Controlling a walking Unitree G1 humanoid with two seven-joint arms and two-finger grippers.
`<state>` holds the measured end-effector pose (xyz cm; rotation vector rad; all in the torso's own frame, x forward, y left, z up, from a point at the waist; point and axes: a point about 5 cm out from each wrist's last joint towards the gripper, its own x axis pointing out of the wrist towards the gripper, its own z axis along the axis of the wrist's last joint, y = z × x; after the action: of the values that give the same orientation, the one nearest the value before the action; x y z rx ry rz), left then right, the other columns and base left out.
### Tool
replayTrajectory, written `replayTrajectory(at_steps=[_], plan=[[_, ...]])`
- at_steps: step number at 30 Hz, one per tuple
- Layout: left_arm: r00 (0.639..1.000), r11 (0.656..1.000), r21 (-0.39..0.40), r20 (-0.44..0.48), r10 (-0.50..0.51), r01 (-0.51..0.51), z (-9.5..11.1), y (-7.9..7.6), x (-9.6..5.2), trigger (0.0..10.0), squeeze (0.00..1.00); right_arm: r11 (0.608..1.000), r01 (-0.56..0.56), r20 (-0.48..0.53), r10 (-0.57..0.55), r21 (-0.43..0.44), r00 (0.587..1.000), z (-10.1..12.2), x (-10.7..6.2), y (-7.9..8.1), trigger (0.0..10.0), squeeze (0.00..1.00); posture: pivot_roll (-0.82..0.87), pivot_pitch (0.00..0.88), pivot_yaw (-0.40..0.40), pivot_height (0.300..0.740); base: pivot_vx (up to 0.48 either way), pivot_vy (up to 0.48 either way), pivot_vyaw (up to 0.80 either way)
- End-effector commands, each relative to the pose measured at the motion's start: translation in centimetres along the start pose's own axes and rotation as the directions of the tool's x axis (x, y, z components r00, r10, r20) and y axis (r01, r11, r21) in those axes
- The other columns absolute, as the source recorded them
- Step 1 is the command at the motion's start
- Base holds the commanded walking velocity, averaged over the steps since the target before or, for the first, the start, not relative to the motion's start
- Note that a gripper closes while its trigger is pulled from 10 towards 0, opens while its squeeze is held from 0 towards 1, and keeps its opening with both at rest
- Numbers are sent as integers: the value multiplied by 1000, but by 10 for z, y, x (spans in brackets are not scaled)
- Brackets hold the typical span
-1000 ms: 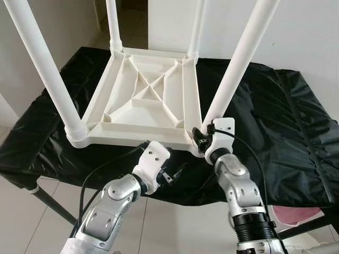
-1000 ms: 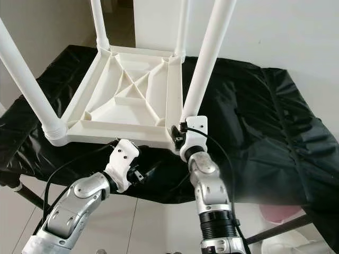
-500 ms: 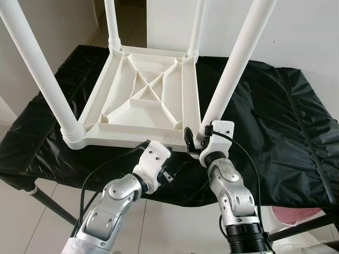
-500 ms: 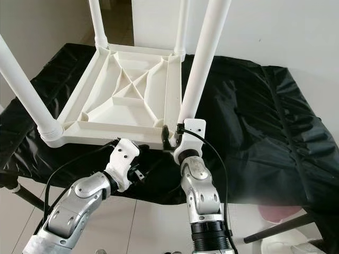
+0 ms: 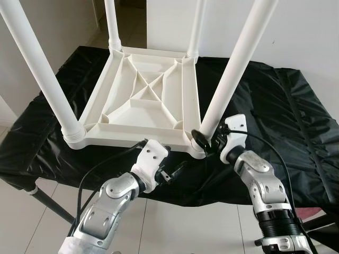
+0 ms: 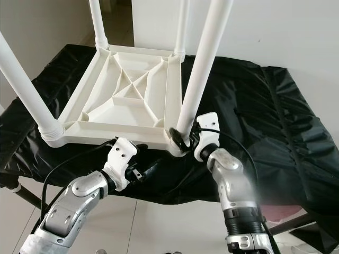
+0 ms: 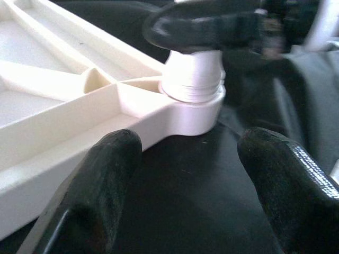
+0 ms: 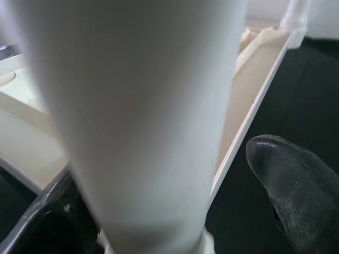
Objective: Building children table
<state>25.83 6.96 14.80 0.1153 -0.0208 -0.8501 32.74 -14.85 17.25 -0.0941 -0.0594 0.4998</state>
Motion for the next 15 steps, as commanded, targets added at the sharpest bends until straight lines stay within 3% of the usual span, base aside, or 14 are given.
replayTrajectory(at_steps=[1, 4, 11, 12, 13, 14, 15], plan=[[992, 992, -15, 19, -127, 127, 2, -11, -3, 10000, 0, 993, -113, -1, 113, -44, 994, 0, 6, 4, 10000, 0, -2, 82, -27, 740, 0, 0, 0], [992, 992, -7, 18, -123, 123, 3, -10, -3, 10000, 0, 980, -187, -21, 186, -62, 982, -2, 12, 7, 10000, 0, 6, 86, -27, 740, 0, 0, 0], [995, 995, 19, 8, -100, 100, 3, -4, -3, 10000, 0, 965, -245, -73, 239, -88, 968, -13, 19, 6, 10000, 0, 18, 82, -29, 740, 0, 0, 0], [996, 995, 31, 9, -90, 90, 4, -3, -3, 10000, 0, 962, -253, -89, 244, -106, 966, -17, 19, 6, 6784, 0, 19, 82, -28, 740, 0, 0, 0], [996, 995, 31, 9, -90, 90, 4, -3, -3, 10000, 0, 962, -253, -89, 244, -106, 966, -17, 19, 6, 6784, 0, 19, 82, -28, 740, 0, 0, 0], [997, 996, 38, 9, -75, 74, 4, -1, -3, 10000, 0, 959, -263, -105, 252, -107, 962, -22, 18, 7, 2510, 0, 28, 84, -34, 740, 0, 0, 0], [997, 996, 38, 9, -75, 74, 4, -1, -3, 10000, 0, 959, -263, -105, 252, -107, 962, -22, 18, 7, 2510, 0, 28, 84, -34, 740, 0, 0, 0]])
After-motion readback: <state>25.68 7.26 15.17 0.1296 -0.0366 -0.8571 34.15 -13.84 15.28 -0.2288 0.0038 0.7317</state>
